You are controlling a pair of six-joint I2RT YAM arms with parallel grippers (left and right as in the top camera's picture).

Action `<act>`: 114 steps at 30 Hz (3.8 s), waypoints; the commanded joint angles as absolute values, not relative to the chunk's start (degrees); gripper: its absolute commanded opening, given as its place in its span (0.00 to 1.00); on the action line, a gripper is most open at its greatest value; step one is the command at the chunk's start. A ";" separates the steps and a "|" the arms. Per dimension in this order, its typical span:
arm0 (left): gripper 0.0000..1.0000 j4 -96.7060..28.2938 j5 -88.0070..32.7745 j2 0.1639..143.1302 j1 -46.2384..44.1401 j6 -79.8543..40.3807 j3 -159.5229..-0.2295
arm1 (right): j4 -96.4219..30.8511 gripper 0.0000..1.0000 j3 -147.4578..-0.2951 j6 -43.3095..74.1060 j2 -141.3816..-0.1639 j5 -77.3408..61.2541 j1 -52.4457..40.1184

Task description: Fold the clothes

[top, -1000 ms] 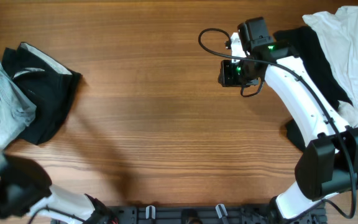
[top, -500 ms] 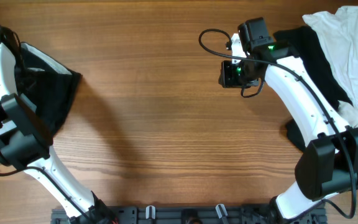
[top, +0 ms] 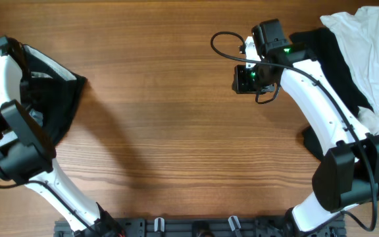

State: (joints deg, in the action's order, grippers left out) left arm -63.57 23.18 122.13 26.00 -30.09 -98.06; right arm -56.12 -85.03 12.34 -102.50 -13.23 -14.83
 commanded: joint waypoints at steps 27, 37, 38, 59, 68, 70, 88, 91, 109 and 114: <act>1.00 -55.05 14.63 117.54 10.11 -26.20 -109.25 | -56.66 0.33 -85.78 11.99 -101.78 -11.81 -14.92; 1.00 -62.08 -7.14 107.37 5.28 -5.85 -109.62 | -59.86 0.47 -97.65 13.85 -101.75 -7.07 -7.35; 1.00 -63.88 -8.58 107.72 2.96 -3.11 -109.62 | -60.49 0.57 -99.77 12.91 -101.75 -7.07 -5.28; 1.00 -52.73 -0.95 47.16 -0.54 -12.67 -55.09 | -50.22 1.00 -56.21 18.44 -44.75 6.26 -2.76; 1.00 -63.20 -0.95 38.41 -0.54 -12.64 -48.21 | -54.19 1.00 -51.92 19.66 -48.71 5.58 -2.76; 1.00 -63.33 -0.97 38.41 -0.54 -12.67 -48.21 | -54.02 1.00 -51.92 19.66 -51.99 5.58 -2.79; 1.00 -63.31 -0.97 38.41 -0.54 -12.67 -48.21 | -41.65 1.00 -37.91 8.60 -11.31 4.25 -2.72; 1.00 -63.31 -0.95 38.41 -0.54 -12.67 -48.21 | -23.16 1.00 -22.39 7.46 -0.23 3.84 -2.68; 1.00 -63.31 -0.95 38.41 -0.54 -12.67 -48.21 | 0.58 1.00 -0.32 6.42 -1.67 1.63 -2.68; 1.00 -63.31 -0.95 38.41 -0.54 -12.67 -48.21 | 0.58 1.00 -0.32 6.42 -1.67 1.63 -2.68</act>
